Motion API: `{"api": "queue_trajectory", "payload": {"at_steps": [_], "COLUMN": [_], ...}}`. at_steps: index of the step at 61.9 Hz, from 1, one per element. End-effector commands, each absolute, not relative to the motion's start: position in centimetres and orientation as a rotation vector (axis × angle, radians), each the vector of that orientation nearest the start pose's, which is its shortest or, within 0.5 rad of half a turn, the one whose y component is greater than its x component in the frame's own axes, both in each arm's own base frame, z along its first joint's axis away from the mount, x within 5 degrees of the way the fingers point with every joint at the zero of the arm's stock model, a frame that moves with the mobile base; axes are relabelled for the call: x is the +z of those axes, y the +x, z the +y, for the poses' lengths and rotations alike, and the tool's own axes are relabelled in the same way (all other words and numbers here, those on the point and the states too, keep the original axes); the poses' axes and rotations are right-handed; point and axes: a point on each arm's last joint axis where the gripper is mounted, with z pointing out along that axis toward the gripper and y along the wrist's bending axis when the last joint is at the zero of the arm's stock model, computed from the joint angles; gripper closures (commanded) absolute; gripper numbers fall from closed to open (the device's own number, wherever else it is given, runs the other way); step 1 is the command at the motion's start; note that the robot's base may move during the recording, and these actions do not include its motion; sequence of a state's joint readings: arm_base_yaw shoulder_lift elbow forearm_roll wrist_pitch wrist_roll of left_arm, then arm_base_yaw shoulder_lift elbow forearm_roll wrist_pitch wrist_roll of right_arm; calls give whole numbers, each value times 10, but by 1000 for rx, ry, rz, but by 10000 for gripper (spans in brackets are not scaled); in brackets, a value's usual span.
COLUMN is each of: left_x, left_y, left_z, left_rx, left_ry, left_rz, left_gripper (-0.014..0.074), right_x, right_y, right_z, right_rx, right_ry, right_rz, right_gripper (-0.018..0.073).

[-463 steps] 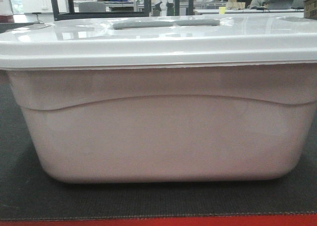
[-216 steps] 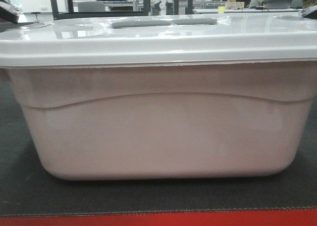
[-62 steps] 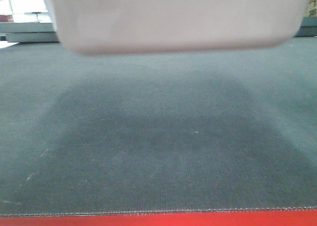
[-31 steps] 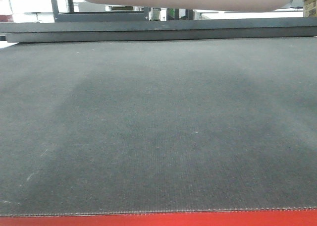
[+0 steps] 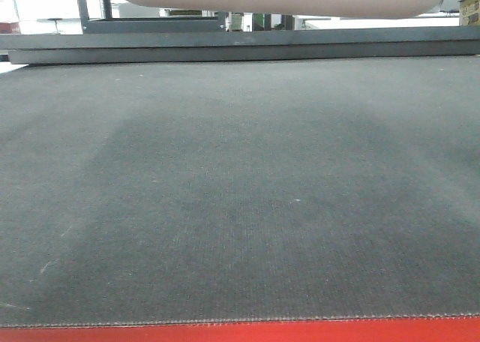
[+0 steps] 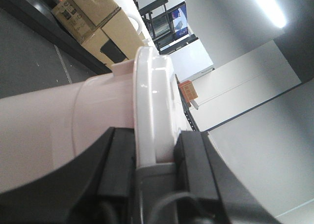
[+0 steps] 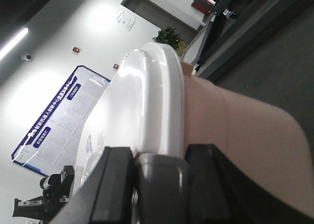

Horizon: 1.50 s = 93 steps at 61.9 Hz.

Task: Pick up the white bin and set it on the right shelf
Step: 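Hold the bin raised with both grippers, then drive away from the table carrying the bin in both grippers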

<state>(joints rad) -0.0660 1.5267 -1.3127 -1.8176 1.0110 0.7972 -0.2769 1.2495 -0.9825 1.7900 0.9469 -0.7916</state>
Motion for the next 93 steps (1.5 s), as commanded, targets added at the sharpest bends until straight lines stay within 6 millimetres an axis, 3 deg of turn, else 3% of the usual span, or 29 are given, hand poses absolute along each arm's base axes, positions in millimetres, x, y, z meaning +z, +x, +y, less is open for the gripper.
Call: {"api": "queue_trajectory", "payload": {"at_steps": [1,34,93], "left_x": [443,443,443], "left_y": [275,275,276], "left_z": [-122,-122,-122], "left_rx": [-1941,-1941,-1940], "left_ry": [418,418,416], "left_rz": [1516,1516,1517], "left_gripper": [722,722,722], "right_x": [423,423,417], "right_y": [231,233,253], "right_z": [29,27,10], "right_rx": [1636,1613,1401], "right_ry": [-6,26,301], "right_rz": [1497,1498,1498], "right_gripper": [491,491,491]}}
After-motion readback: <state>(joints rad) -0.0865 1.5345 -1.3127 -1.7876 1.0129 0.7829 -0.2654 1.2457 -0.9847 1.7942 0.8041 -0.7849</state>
